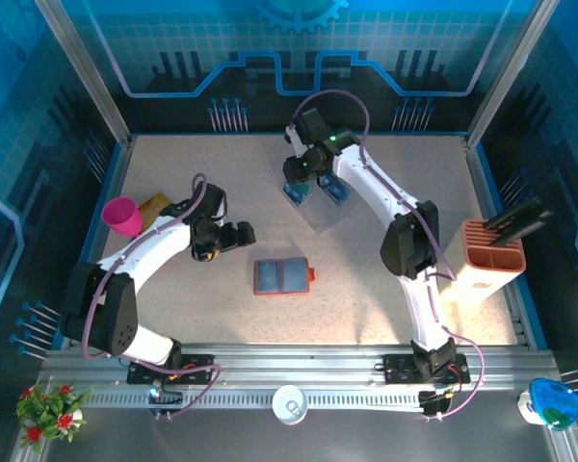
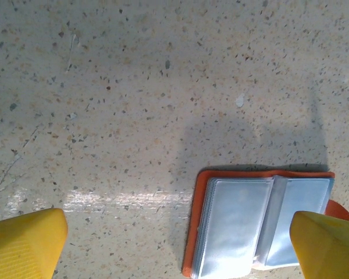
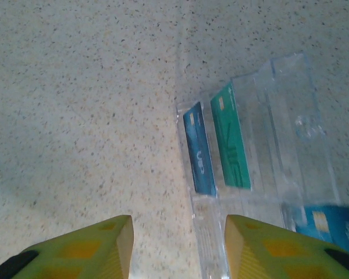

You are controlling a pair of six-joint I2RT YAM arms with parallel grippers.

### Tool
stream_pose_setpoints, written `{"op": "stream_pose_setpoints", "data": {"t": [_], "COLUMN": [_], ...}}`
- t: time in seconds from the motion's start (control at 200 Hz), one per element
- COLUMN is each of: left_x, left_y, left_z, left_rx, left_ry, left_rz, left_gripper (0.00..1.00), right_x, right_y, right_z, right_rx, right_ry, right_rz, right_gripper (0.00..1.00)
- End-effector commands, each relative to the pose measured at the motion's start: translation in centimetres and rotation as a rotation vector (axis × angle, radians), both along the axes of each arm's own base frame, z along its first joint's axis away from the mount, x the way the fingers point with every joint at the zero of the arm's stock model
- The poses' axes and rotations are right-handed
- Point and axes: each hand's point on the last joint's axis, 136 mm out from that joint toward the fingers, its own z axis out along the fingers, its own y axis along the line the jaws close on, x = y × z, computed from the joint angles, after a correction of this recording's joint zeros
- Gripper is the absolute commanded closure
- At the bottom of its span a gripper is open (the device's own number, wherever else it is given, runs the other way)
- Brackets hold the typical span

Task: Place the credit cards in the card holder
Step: Pick up the credit card from the storage box.

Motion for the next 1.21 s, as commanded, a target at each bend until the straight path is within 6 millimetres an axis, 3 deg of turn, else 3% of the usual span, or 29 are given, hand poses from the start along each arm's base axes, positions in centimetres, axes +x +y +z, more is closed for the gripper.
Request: {"op": "stream_pose_setpoints", "data": {"t": [0.0,0.25,0.535,1.201], "left_x": [-0.1,-0.2,-0.1,0.1], "left_y": [0.0,0.0,0.0,0.0], "left_z": [0.2,0.1,-0.1,-0.5], "left_rx": [0.022,0.028,0.035,0.038], "left_ry": [0.022,0.033,0.048,0.063], "left_rz": [-0.009,-0.007,-0.007,-0.006], "left_gripper": [0.01,0.01,0.01,0.01], "right_x": [-0.4,1.7,2.7,2.0], "right_y": [0.5,0.3,0.1,1.3], "right_z": [-3.8,-6.3,-8.5,-11.6], "right_rx": [-0.073,-0.157,-0.209,-0.253], "right_ry": [0.088,0.064,0.050,0.080], "right_rz": [0.048,0.049,0.059,0.121], "right_gripper": [0.53,0.52,0.53,0.63]}}
